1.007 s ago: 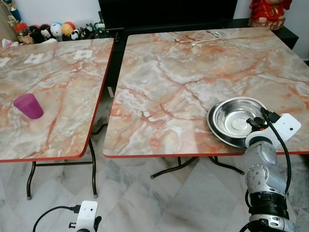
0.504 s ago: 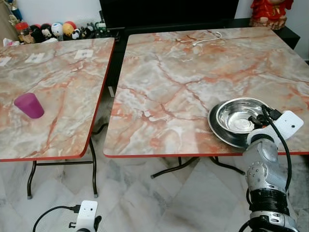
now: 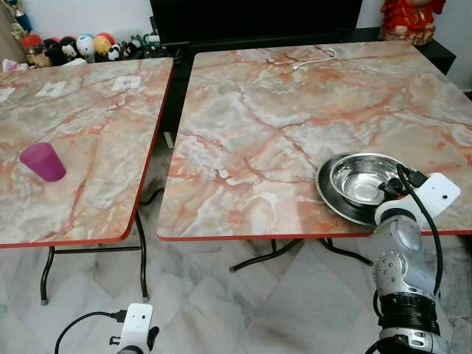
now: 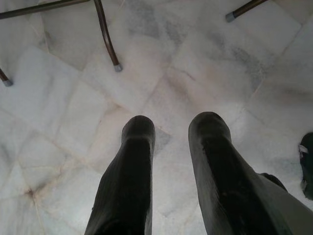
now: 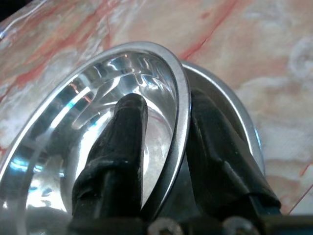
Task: Setting the table
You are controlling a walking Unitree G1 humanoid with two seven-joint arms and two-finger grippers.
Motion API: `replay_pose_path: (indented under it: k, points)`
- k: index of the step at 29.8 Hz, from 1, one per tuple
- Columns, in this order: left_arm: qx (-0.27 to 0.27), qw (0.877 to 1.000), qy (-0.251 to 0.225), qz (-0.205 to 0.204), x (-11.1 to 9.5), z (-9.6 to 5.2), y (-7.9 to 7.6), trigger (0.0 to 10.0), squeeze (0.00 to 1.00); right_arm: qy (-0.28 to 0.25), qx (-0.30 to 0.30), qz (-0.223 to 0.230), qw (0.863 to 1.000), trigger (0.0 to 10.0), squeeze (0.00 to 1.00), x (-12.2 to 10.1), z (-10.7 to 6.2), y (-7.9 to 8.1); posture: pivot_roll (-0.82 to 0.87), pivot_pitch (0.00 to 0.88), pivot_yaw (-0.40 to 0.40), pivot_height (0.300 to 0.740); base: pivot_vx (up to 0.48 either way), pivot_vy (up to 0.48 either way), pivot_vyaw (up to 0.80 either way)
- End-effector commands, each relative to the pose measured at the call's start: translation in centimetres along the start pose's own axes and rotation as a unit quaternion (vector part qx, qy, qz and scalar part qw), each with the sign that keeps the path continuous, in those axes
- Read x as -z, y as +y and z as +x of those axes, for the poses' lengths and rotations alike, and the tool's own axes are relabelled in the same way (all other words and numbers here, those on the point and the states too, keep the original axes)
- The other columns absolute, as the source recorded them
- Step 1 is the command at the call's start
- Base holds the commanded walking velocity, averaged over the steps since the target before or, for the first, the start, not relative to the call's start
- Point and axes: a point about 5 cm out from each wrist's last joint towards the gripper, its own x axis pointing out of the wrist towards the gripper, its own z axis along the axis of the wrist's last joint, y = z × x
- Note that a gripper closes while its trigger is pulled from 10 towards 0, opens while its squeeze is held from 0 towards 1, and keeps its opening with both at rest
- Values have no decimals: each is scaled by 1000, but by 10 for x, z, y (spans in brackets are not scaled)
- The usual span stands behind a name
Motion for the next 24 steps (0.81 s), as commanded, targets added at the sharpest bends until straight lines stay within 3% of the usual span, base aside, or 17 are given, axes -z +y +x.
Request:
replay_pose_path:
  k: [1, 24]
  points:
    - [-5, 1000, 6, -2, 4, -1, 2, 10000, 0, 0, -13, -1, 1000, 10000, 0, -1, -3, 5, -134, 100, 62, 740, 0, 0, 0]
    - [-1, 1000, -10, -2, -2, 0, -1, 10000, 0, -10, 13, -40, 999, 10000, 0, 2, -10, 0, -139, 102, 59, 740, 0, 0, 0]
